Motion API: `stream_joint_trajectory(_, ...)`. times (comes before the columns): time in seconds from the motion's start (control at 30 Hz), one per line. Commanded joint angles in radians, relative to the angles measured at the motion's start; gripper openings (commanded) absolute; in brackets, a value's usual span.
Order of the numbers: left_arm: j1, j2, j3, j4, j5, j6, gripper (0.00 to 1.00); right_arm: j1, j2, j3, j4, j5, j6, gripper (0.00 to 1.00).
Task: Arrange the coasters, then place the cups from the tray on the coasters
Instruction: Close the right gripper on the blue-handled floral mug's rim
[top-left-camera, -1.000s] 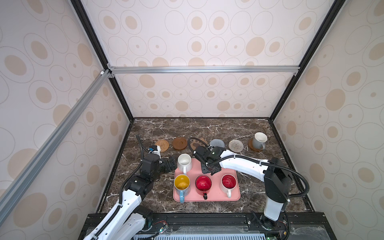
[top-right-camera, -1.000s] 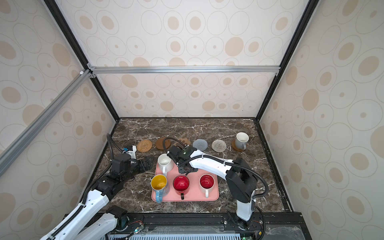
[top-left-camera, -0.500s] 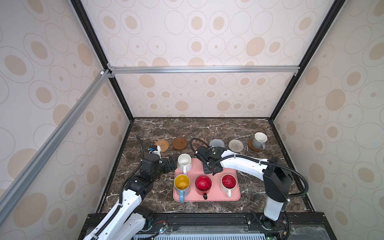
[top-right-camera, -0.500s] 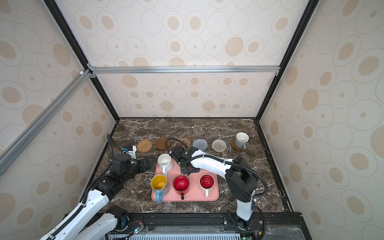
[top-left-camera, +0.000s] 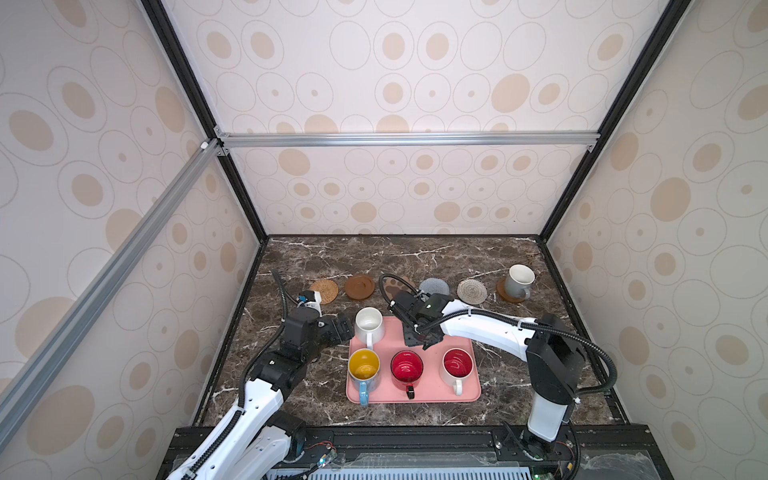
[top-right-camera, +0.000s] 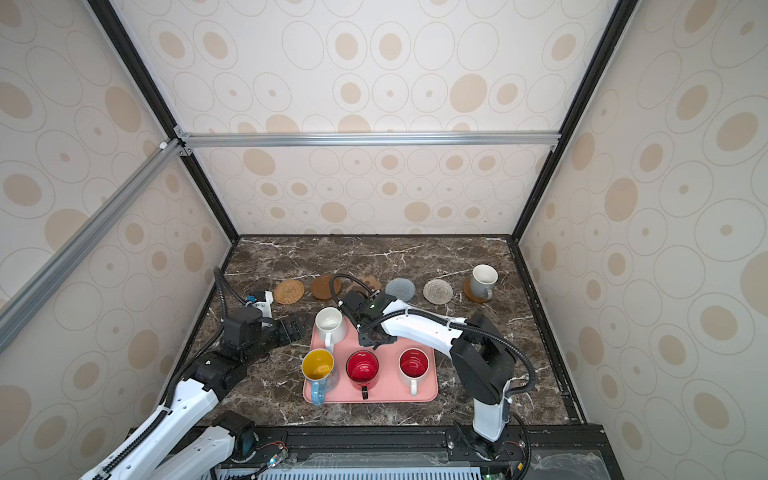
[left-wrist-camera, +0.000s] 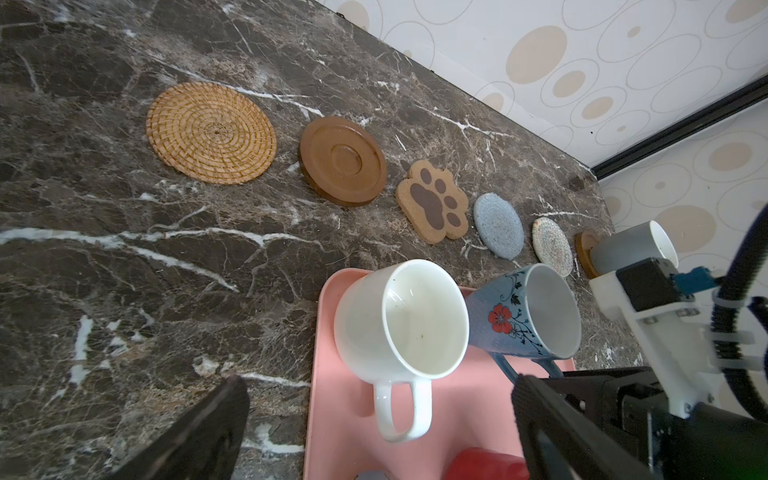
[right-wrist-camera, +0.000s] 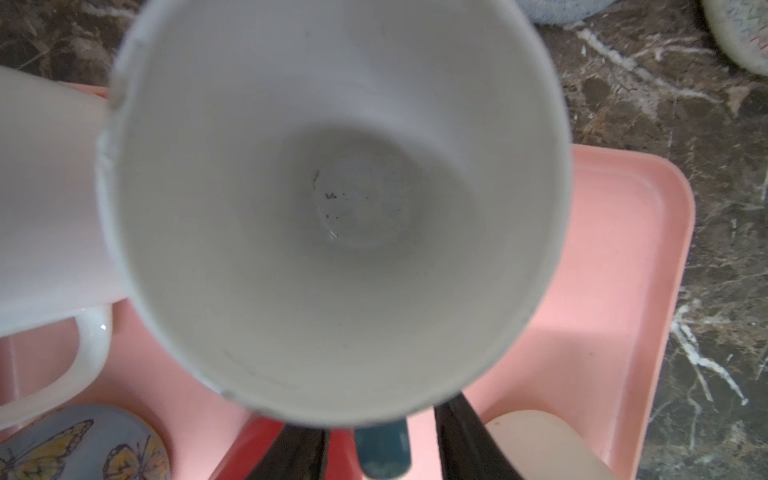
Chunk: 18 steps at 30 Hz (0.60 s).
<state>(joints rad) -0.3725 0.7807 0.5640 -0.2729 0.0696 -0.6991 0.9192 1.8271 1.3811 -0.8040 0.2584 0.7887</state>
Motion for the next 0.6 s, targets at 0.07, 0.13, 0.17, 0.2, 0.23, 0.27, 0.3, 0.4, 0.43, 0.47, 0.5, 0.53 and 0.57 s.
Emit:
stream_joint_trajectory(0.07,-0.005,-0.004,0.02,-0.018,-0.002,-0.003,1.0,-0.001,0.017,-0.023,0.024,-0.004,-0.014,0.43)
stream_joint_trajectory(0.13,-0.005,-0.005,0.02,-0.018,-0.004,-0.001,1.0,0.0,0.018,-0.031,0.038,-0.007,-0.019,0.43)
stream_joint_trajectory(0.17,-0.004,-0.005,0.019,-0.017,-0.004,-0.001,1.0,-0.001,0.018,-0.033,0.045,-0.007,-0.021,0.43)
stream_joint_trajectory(0.2,-0.005,-0.005,0.019,-0.017,-0.004,-0.001,1.0,-0.001,0.018,-0.037,0.051,-0.006,-0.023,0.43)
stream_joint_trajectory(0.23,-0.005,-0.006,0.019,-0.019,-0.004,-0.003,1.0,-0.001,0.018,-0.041,0.056,-0.004,-0.023,0.43)
stream_joint_trajectory(0.27,-0.005,-0.005,0.019,-0.019,-0.002,-0.003,1.0,-0.001,0.022,-0.044,0.061,-0.002,-0.025,0.43)
stream_joint_trajectory(0.3,-0.004,-0.007,0.019,-0.019,-0.003,-0.003,1.0,-0.002,0.022,-0.048,0.067,-0.003,-0.026,0.43)
stream_joint_trajectory(0.4,-0.005,-0.009,0.022,-0.024,-0.004,-0.002,1.0,-0.001,0.024,-0.06,0.089,-0.001,-0.033,0.42)
stream_joint_trajectory(0.43,-0.005,-0.011,0.021,-0.025,-0.004,0.0,1.0,-0.001,0.023,-0.065,0.097,0.001,-0.035,0.42)
stream_joint_trajectory(0.47,-0.005,-0.011,0.023,-0.027,-0.005,0.001,1.0,-0.001,0.02,-0.07,0.107,0.001,-0.039,0.42)
stream_joint_trajectory(0.5,-0.004,-0.012,0.024,-0.029,-0.007,0.002,1.0,0.0,0.019,-0.074,0.116,0.001,-0.042,0.41)
stream_joint_trajectory(0.53,-0.004,-0.013,0.024,-0.03,-0.007,0.002,1.0,-0.001,0.017,-0.079,0.121,0.001,-0.043,0.41)
stream_joint_trajectory(0.57,-0.005,-0.014,0.024,-0.031,-0.007,0.001,1.0,-0.001,0.017,-0.081,0.127,0.0,-0.046,0.41)
